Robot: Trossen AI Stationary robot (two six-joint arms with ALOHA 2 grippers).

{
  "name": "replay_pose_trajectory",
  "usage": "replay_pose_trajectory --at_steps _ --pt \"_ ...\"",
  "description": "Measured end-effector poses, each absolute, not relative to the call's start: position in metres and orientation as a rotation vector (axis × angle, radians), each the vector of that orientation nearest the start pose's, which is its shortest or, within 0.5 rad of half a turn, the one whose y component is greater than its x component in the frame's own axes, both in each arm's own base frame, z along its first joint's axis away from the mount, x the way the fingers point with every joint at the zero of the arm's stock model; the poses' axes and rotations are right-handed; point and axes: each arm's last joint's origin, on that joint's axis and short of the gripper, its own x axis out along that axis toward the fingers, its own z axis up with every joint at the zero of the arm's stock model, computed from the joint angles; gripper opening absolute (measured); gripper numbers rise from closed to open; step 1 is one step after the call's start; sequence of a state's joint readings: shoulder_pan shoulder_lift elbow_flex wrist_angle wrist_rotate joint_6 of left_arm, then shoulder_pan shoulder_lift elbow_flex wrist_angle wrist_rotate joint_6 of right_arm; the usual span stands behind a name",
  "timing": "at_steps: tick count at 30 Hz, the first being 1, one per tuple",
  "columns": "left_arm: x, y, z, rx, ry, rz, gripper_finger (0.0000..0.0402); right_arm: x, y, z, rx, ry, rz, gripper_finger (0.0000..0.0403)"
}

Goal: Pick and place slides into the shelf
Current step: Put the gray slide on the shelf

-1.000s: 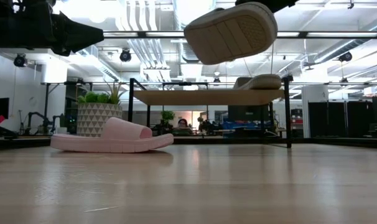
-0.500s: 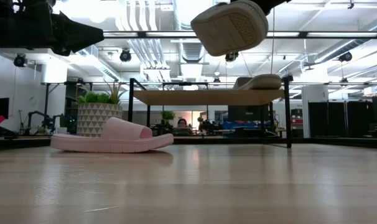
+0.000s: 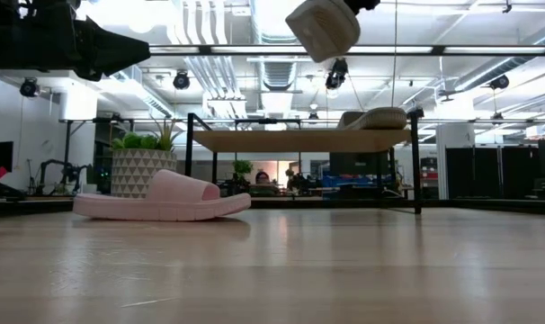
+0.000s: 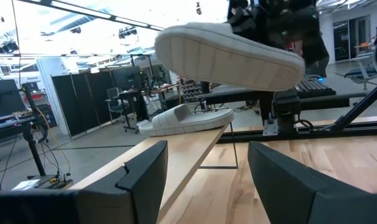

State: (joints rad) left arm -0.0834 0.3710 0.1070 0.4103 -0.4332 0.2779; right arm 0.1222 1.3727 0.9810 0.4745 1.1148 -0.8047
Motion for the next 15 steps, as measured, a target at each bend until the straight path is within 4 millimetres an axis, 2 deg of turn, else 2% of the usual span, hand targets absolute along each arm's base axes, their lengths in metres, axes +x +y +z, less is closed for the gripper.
replay_pose_trajectory --at_steps 6,15 --pt "0.120 0.002 0.207 0.237 -0.093 0.366 0.0208 0.302 -0.015 0.338 -0.650 0.452 -0.981 0.0028" --pt "0.120 0.002 0.207 0.237 -0.093 0.366 0.0208 0.301 -0.055 0.354 -0.491 0.463 -0.834 0.0028"
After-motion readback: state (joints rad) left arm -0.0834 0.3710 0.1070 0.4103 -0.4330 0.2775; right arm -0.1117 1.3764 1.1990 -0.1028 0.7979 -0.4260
